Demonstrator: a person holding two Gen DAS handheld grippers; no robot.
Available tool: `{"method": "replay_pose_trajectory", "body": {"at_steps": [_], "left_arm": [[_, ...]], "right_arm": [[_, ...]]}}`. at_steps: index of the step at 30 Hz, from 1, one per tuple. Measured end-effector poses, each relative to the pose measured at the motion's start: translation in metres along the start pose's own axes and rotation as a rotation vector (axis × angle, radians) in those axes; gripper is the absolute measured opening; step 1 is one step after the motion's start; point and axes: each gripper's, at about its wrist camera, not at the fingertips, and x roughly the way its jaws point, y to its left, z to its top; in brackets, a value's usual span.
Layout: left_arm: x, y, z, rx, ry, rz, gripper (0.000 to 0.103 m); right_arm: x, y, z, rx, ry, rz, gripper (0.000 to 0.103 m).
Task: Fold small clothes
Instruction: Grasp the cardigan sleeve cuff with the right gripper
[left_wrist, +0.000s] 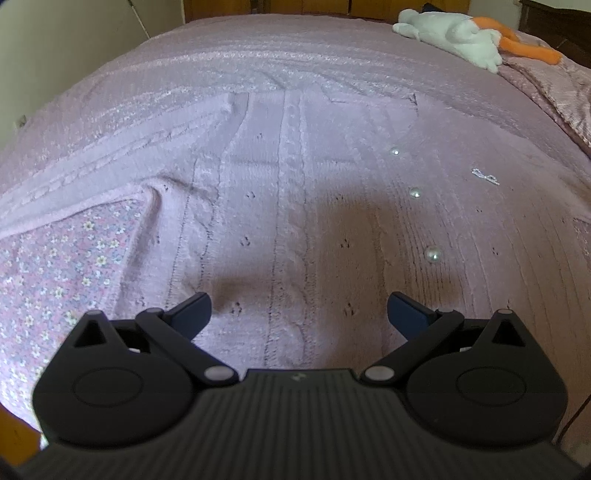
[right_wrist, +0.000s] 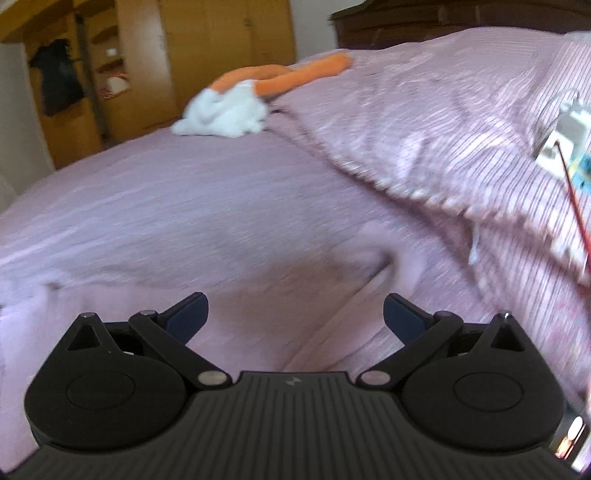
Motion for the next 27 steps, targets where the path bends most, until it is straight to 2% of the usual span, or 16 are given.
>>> {"method": "replay_pose_trajectory", "body": {"at_steps": [6,12,15,17,18,19,20,22,27], "left_arm": [[0.015,-0.007,0.001,0.031,0.046,0.037,0.103],[0.024,-0.007,0.0,0.052,0.051,0.032,0.103],[0.025,-0.007,-0.001,0.066,0.042,0.025,0.103],[0.026,-0.006,-0.001,0.071,0.04,0.02,0.103],[0.026,-0.006,-0.001,0.073,0.039,0.018,0.103],[0.026,-0.006,-0.001,0.076,0.038,0.015,0.103],[0.027,-0.006,-0.001,0.081,0.037,0.013,0.103],[0.027,-0.006,-0.001,0.089,0.034,0.009,0.103],[0.03,-0.006,0.001,0.098,0.028,0.004,0.103]], "right_arm": [[0.055,-0.025,0.018,-0.001,0.032,-0.112,0.103],[0.111,-0.041,0.017,0.028,0.126,-0.152,0.102],[0.133,-0.048,0.007,0.039,0.193,-0.147,0.08],[0.13,-0.047,0.003,0.04,0.138,-0.156,0.065],[0.128,-0.045,0.002,0.035,0.125,-0.161,0.05],[0.126,-0.044,0.002,0.028,0.115,-0.165,0.026],[0.122,-0.043,0.002,0.028,0.104,-0.167,0.019],[0.111,-0.045,0.005,0.055,0.06,-0.141,0.015],[0.071,-0.043,0.018,0.164,-0.026,-0.007,0.014]]}}
